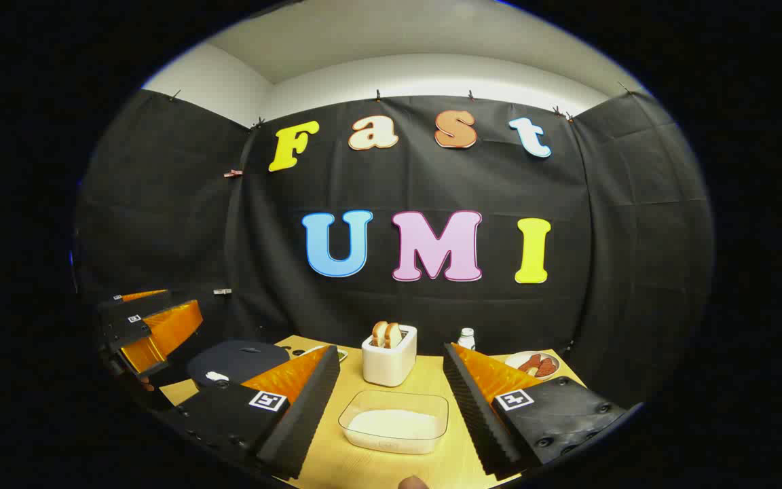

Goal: Close the left gripper, press the button to open the rice cooker; take a wooden spoon from the chopstick holder with the right hand, scoop a spoonful of rice and pour it into the rice cooker, then put the wooden spoon back into the chopstick holder.

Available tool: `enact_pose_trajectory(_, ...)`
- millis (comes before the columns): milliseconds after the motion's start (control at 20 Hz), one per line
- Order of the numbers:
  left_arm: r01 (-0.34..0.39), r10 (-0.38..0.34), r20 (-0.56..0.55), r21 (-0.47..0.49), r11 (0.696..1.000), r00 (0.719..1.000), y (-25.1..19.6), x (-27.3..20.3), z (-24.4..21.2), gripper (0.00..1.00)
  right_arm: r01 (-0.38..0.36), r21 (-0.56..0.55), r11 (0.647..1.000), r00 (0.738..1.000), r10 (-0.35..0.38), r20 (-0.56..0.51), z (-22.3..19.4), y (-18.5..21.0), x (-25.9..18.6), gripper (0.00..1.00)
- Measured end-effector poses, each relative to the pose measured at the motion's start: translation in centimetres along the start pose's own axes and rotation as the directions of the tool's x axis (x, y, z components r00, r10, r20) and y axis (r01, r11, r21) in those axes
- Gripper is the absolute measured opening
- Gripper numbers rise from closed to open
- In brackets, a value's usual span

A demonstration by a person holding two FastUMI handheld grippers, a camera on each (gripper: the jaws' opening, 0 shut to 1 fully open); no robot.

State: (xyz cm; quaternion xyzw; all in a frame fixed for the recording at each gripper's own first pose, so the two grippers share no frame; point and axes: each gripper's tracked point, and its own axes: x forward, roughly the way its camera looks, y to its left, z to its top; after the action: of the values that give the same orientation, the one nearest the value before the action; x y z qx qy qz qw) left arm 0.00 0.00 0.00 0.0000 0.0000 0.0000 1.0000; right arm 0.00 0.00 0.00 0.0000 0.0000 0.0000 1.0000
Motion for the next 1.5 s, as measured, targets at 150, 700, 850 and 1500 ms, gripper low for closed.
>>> enact_pose_trajectory(150, -0.004, 0.004, 0.01, -0.006, 1.0, 1.0, 0.0, 0.3, 1.7, 0.89, -0.018, -0.017, 1.0, 1.0, 0.018, -0.013, 1.0, 0.0, 0.4, 0.95)
enact_pose_trajectory(700, -0.031, 0.031, -0.019, -0.007, 1.0, 0.999, 1.8, 0.4, 1.2, 0.89, -0.052, -0.02, 0.998, 0.999, 0.052, -0.008, 1.6, 1.5, 1.2, 0.95)
enact_pose_trajectory(850, -0.036, 0.035, -0.028, -0.019, 0.999, 0.999, 2.0, 0.5, 0.6, 0.88, -0.056, -0.024, 0.998, 0.998, 0.056, -0.007, 1.4, 2.0, 1.0, 0.95)
enact_pose_trajectory(1500, -0.089, 0.081, -0.161, -0.041, 0.995, 0.984, 5.1, 2.2, -5.5, 0.39, -0.009, -0.027, 1.0, 1.0, 0.009, -0.005, 1.0, 2.0, 1.6, 0.95)
